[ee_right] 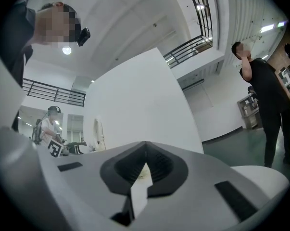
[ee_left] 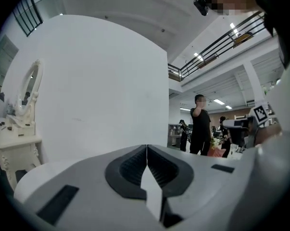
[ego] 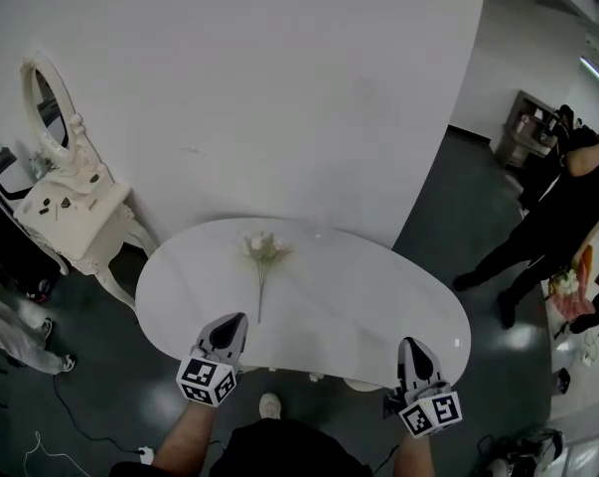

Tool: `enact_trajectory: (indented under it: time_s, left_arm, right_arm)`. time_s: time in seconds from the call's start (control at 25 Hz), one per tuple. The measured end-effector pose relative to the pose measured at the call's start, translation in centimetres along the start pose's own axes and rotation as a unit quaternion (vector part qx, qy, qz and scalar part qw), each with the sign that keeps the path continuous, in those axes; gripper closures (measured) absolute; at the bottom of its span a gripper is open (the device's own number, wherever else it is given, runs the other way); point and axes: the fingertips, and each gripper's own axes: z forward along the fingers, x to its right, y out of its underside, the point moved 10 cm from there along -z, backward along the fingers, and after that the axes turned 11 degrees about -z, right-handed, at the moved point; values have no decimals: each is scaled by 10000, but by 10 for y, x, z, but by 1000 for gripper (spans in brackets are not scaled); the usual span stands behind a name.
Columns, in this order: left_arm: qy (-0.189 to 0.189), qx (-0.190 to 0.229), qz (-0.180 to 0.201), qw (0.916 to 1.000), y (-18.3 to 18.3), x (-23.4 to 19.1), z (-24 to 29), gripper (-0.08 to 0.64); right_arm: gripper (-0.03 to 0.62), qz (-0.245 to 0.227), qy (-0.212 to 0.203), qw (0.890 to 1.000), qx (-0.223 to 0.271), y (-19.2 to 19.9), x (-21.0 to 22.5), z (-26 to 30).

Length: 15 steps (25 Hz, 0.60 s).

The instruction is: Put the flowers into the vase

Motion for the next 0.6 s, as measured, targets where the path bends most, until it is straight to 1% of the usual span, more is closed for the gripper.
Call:
enact_trajectory:
  time_s: [0.12,0.32,0.44,0.6]
  left_arm:
    - [-8,-53,-71,10000,-3,-16,16,549]
    - [-51,-321,-173,9993,-3,-45,37,549]
    - [25,-299,-259,9992,-10,-58,50,549]
    - [159,-271,-344,9989,-19,-76,65,549]
  right_arm:
    - [571,59,-5,10000,-21,-1,0,18]
    - [571,3,-33,10000,-27,-3,-5,49]
    - [571,-38,-21,10000,-67,-1,-7,68]
    - [571,-22,130,9999,-18,1,-12,90]
